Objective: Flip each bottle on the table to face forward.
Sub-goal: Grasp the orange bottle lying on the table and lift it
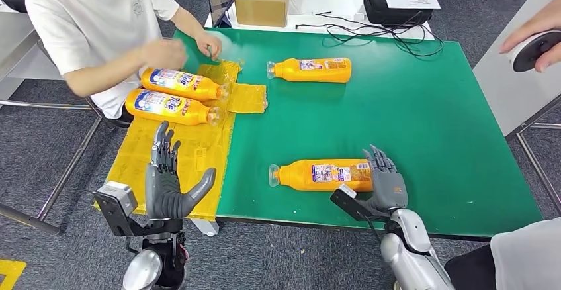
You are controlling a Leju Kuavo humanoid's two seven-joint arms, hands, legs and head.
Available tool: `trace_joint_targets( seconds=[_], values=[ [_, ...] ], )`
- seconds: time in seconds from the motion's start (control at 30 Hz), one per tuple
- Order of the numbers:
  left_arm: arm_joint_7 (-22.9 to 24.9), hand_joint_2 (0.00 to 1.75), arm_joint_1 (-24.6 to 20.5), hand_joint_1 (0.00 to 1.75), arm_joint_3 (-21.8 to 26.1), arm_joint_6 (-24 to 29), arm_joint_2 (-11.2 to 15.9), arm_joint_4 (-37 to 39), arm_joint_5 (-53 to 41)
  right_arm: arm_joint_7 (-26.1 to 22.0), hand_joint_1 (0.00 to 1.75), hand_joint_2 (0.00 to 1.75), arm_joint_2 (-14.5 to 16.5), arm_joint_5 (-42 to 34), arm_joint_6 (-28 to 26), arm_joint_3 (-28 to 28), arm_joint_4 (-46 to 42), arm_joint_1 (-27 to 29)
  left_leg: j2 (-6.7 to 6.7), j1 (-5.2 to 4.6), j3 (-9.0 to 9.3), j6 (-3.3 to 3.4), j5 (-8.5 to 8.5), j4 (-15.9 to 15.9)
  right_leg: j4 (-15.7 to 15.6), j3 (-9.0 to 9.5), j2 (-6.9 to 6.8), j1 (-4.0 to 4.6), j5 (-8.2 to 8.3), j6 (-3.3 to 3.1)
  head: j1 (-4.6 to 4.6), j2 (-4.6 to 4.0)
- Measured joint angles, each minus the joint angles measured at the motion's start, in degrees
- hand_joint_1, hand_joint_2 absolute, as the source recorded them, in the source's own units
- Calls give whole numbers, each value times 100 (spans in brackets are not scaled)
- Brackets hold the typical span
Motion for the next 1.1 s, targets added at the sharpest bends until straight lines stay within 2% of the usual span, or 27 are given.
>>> trace_joint_targets(
  seconds=[0.27,0.6,0.67,0.7,0.8,0.83,0.93,1.1],
  values=[
    [248,175,-66,0,-138,-16,-4,89,-102,263,0,175,103,185,293,284,528,-505,1,0,2,1,1,0,0,0,1,0,0,1,1,0],
    [460,175,-112,0,-294,-124,-3,179,-183,637,0,175,205,603,241,589,888,-828,1,0,3,1,3,0,0,2,1,0,1,1,1,0],
    [495,175,-100,0,-324,-121,3,191,-209,723,0,175,239,628,392,658,1021,-928,2,0,4,1,2,0,0,2,2,0,1,1,1,0],
    [578,175,-95,0,-330,-118,11,216,-194,847,0,175,286,639,652,716,1161,-1056,9,0,12,0,-1,0,0,5,6,0,1,1,1,0],
    [847,175,-104,0,-274,-175,56,323,-100,1280,124,175,461,620,1562,850,1572,-1478,42,2,63,-2,-15,-2,-2,37,28,1,-1,-5,1,0],
    [869,175,-106,0,-252,-215,68,347,-98,1355,167,175,492,604,1717,869,1651,-1554,47,2,79,-2,-19,-3,-3,49,32,1,-3,-8,1,0],
    [879,175,-105,0,-219,-280,89,385,-138,1444,174,175,513,528,2008,920,1824,-1671,52,3,113,-2,-27,-3,-5,58,33,1,-11,-18,2,0],
    [878,175,-98,0,-212,-283,116,425,-212,1478,175,175,460,430,2184,962,2028,-1772,31,2,136,6,-25,-3,-7,59,23,0,-21,0,2,0]
  ],
)
